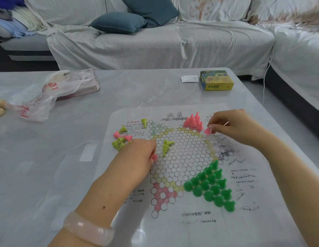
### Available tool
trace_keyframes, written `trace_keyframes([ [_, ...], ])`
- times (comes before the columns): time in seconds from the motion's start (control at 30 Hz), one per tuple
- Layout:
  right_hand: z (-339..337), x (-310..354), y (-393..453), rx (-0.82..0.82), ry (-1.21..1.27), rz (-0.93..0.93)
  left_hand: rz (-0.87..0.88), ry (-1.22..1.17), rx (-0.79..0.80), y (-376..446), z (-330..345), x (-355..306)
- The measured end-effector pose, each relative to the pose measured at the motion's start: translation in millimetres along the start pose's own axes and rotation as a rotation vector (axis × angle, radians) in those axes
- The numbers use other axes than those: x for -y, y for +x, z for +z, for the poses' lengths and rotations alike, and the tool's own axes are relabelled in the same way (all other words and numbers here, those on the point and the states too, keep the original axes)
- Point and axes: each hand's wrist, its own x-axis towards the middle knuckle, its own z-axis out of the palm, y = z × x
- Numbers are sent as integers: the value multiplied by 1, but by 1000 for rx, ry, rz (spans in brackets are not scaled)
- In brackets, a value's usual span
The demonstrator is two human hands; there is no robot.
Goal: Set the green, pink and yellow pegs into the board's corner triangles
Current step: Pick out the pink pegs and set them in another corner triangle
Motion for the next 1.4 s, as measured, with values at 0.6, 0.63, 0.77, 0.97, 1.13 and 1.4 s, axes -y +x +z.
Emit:
trace_keyframes([
  [0.6,23,-3,11,-82,-148,-11,40,-161,-78,-2,-10,-3],
  [0.63,23,-3,11,-81,-150,-11,43,-160,-76,-2,-10,-3],
  [0.77,23,-3,11,-80,-159,-19,48,-179,-76,-4,-13,-4],
  [0.97,22,-2,10,-70,-157,-15,28,-213,-98,-5,-15,-6],
  [1.13,13,1,6,-57,-82,16,20,-410,-157,-7,-18,-4],
  [1.4,-6,39,3,-115,282,-21,-76,-1280,-130,-5,-30,-1],
])
